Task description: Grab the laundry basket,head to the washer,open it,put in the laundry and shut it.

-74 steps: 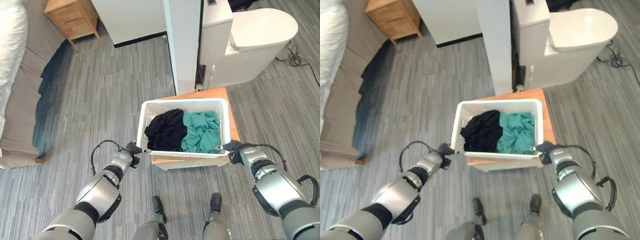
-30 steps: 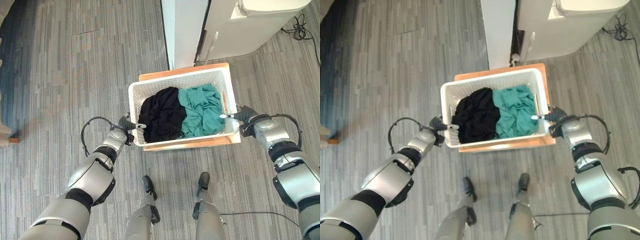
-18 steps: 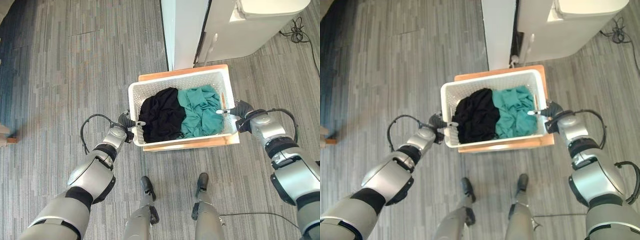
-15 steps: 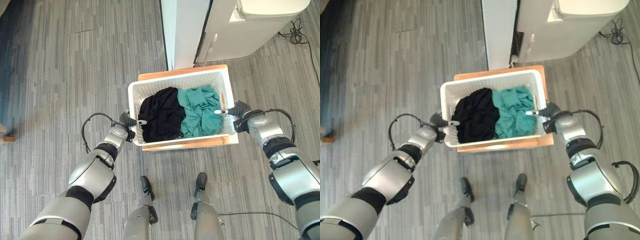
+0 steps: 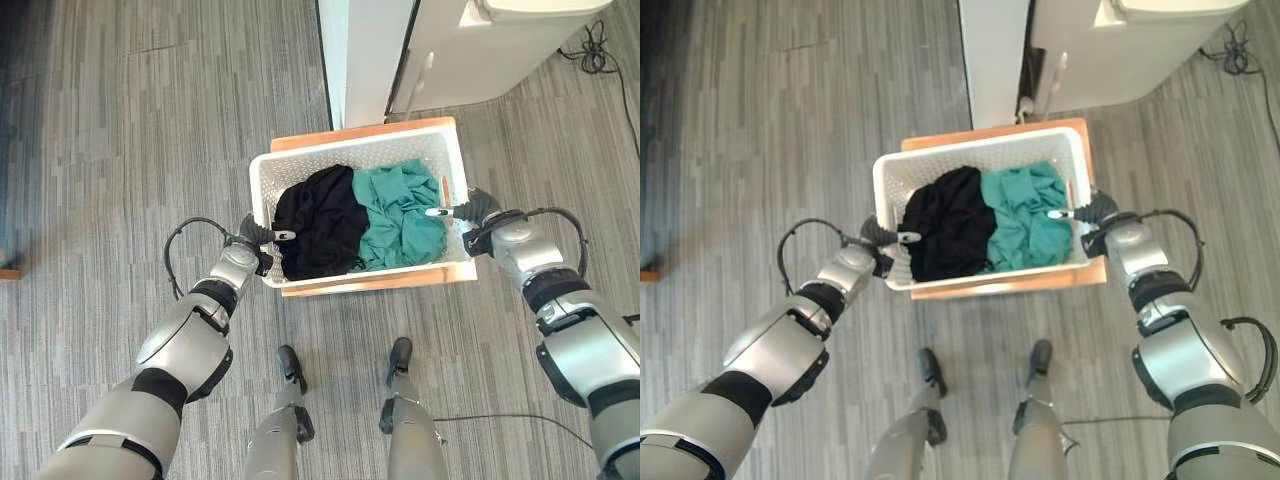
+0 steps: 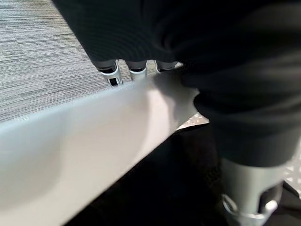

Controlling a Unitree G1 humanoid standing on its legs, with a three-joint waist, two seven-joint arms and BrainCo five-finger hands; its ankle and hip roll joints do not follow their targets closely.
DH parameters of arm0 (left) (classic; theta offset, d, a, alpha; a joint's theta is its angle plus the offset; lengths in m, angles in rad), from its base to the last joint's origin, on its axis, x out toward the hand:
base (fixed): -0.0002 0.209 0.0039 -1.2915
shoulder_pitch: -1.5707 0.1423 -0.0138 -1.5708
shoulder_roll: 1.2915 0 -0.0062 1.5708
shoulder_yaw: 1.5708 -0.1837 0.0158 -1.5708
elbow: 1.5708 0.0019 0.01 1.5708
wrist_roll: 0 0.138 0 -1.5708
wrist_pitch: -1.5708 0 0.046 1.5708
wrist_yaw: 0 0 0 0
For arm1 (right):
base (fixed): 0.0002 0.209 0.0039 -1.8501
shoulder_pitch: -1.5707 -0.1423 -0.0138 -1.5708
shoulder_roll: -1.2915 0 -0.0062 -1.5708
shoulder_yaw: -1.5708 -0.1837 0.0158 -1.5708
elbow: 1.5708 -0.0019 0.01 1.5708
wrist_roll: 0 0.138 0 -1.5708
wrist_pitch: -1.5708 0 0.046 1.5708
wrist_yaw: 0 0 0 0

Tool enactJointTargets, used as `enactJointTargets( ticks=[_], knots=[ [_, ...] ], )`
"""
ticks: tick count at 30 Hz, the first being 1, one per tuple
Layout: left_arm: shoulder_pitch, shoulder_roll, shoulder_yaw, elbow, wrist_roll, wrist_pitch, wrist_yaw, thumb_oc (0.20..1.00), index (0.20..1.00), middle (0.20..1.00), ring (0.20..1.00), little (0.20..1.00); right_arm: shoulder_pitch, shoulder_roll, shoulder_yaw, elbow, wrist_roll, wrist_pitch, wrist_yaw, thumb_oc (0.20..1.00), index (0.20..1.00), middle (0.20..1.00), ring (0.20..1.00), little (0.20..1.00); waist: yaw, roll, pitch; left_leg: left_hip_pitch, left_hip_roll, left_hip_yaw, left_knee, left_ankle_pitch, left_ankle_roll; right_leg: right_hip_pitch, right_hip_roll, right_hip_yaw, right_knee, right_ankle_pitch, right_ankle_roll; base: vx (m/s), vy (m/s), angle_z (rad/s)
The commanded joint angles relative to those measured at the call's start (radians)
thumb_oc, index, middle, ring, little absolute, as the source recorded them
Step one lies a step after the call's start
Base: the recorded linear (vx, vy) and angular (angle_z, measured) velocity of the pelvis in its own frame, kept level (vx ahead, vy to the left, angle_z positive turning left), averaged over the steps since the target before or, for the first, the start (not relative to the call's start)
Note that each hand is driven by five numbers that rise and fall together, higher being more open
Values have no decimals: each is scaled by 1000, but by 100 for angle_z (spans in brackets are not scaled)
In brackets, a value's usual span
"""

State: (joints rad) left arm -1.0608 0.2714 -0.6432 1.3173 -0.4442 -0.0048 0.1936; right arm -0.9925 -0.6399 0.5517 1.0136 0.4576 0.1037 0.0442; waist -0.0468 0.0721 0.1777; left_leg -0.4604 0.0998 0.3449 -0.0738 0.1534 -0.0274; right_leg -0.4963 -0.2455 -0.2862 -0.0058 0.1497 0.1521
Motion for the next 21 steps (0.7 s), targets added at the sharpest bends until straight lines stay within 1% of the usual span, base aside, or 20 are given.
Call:
enactJointTargets(
  ticks=[1, 2, 3, 5, 9, 11, 16, 17, 18, 19, 21],
  knots=[
    [-153, -28, 31, 50, -23, -49, 10, 200, 200, 200, 200, 200, -142, -10, -8, 24, 6, -78, -25, 702, 702, 702, 702, 702, 9, 0, 81, -7, -23, -77, -13, -12, -66, 27, 42, 3, -81, 87, 43, 0, 0, 0],
    [-147, -36, 31, 51, -17, -49, 11, 200, 200, 200, 200, 200, -140, -11, -10, 27, 5, -81, -29, 360, 360, 360, 360, 360, 9, 1, 80, -7, -24, -77, -13, -13, -65, 28, 42, 3, -81, 87, 43, 0, 0, 0],
    [-141, -45, 30, 50, -16, -49, 11, 200, 200, 200, 200, 200, -135, -10, -13, 27, 5, -83, -29, 200, 200, 200, 200, 200, 10, 2, 78, -7, -24, -78, -13, -13, -65, 28, 42, 3, -81, 86, 43, 0, 0, 0],
    [-116, -71, 29, 38, -13, -52, 8, 200, 200, 200, 200, 200, -104, -4, -24, 8, 0, -97, -36, 200, 200, 200, 200, 200, 10, 4, 72, -6, -24, -81, -13, -14, -64, 31, 42, 3, -81, 85, 43, 0, 0, 0],
    [-109, -95, 23, 16, 2, -55, 8, 200, 200, 200, 200, 200, -55, 15, -48, -25, 2, -110, -46, 200, 200, 200, 200, 200, 8, 5, 68, -2, -25, -83, -13, -16, -64, 35, 42, 4, -81, 84, 44, 0, 0, 0],
    [-112, -121, 16, -13, 28, -62, 15, 200, 200, 200, 200, 200, 8, 36, -78, -63, 4, -127, -51, 200, 200, 200, 200, 200, 3, 8, 62, 6, -27, -85, -13, -19, -63, 44, 39, 4, -81, 82, 44, 0, 0, 0],
    [-105, -153, 11, -26, 43, -65, 12, 200, 200, 200, 200, 200, 89, 64, -128, -95, 23, -146, -55, 200, 200, 200, 200, 200, 2, 11, 51, 18, -32, -87, -13, -22, -61, 59, 35, 1, -81, 78, 46, -18, 1, 0],
    [-96, -160, 15, -24, 39, -65, 8, 200, 200, 200, 200, 200, 110, 76, -140, -96, 31, -148, -51, 200, 200, 200, 200, 200, -3, 10, 53, 12, -38, -76, -13, 1, -51, 53, 31, -9, -81, 97, 34, 0, 0, 0],
    [-76, -169, 15, -22, 36, -64, -1, 200, 200, 200, 200, 200, 142, 89, -145, -91, 39, -145, -40, 200, 200, 200, 200, 200, -1, 14, 41, 32, -37, -87, -13, -26, -59, 73, 32, -1, -81, 78, 46, -101, 5, 1],
    [-67, -172, 15, -22, 38, -63, -4, 200, 200, 200, 200, 200, 155, 98, -145, -93, 37, -145, -38, 200, 200, 200, 200, 200, -4, 12, 43, 26, -40, -77, -13, -2, -49, 67, 28, -10, -81, 97, 34, 0, 0, 0],
    [-41, -178, 10, -14, 57, -55, -19, 200, 200, 200, 200, 200, 191, 104, -149, -90, 37, -138, -21, 200, 200, 200, 200, 200, -6, 12, 33, 40, -43, -77, -13, -3, -49, 82, 26, -10, -81, 96, 33, -45, -1, 1]
  ],
)
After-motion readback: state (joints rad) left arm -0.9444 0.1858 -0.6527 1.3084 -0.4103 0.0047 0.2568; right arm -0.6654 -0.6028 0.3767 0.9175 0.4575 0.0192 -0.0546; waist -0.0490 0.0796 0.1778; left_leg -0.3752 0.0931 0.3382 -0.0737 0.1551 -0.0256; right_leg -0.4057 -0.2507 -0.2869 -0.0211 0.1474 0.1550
